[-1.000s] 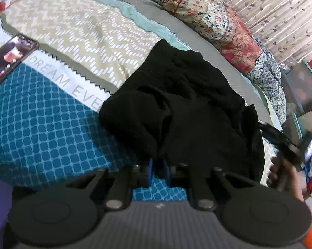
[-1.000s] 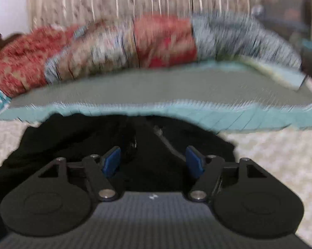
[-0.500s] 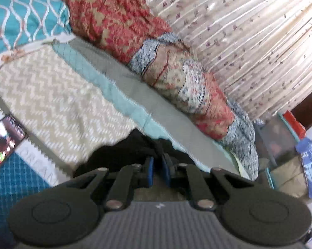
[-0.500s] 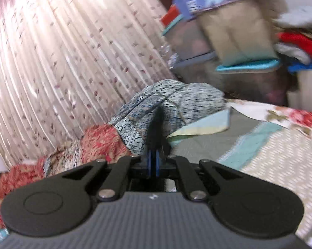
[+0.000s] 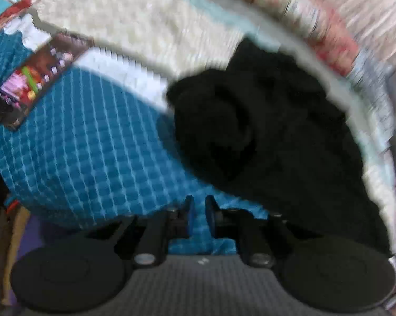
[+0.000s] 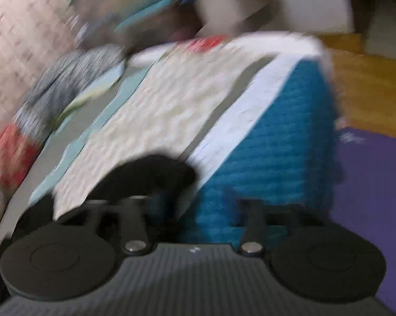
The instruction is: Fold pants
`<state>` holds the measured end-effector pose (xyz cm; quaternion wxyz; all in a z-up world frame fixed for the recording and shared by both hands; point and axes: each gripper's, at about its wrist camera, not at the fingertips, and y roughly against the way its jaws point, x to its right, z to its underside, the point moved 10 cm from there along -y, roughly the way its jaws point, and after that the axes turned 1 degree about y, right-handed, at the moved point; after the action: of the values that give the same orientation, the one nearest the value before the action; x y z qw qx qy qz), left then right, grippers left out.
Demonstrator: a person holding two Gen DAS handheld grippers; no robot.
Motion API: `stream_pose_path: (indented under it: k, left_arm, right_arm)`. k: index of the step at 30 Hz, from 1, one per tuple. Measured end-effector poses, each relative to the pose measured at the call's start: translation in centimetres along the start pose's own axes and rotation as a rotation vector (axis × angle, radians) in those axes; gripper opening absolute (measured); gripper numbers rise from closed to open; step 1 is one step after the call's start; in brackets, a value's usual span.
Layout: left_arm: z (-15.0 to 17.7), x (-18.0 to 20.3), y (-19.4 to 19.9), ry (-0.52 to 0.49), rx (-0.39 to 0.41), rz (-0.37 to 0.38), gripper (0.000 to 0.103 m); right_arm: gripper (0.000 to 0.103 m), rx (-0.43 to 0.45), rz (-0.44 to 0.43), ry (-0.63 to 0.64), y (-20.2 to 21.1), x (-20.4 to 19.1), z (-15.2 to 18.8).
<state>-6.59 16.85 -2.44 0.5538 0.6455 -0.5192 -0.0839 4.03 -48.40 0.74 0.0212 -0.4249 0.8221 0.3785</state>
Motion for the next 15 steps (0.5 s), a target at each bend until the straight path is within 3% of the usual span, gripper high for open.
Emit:
stream_pose_path:
  k: [3,5,9,11,15]
  left_arm:
    - [-3.3,-0.4,4.0,0.007,0.156,0.035,0.021]
    - [-6.1,-0.3,5.7,-0.024,0.245,0.013,0.028]
    - [-12.4,2.6,5.1,-0.171,0.334,-0.043,0.030]
    - [-14.9,4.7,3.3,-0.243,0.352,-0.060,0.050]
    - [-18.7,8.6,-3.3,-0.332,0.300,-0.041,0.076]
  right_arm:
    - [0.056,0.099,-0.018,0.076,1.7,-2.5,-1.8]
    - [0.056,0.116,-0.113,0.159,2.6,-6.3,-2.1]
    - [0.056,0.017,-0.344,0.321,2.5,-16.0,1.2]
    - [0.056,-0.055,-0.466,0.423,2.4,-21.3,4.4]
    - [0.058,-0.182,-0.627,0.626,0.9,-29.6,10.8]
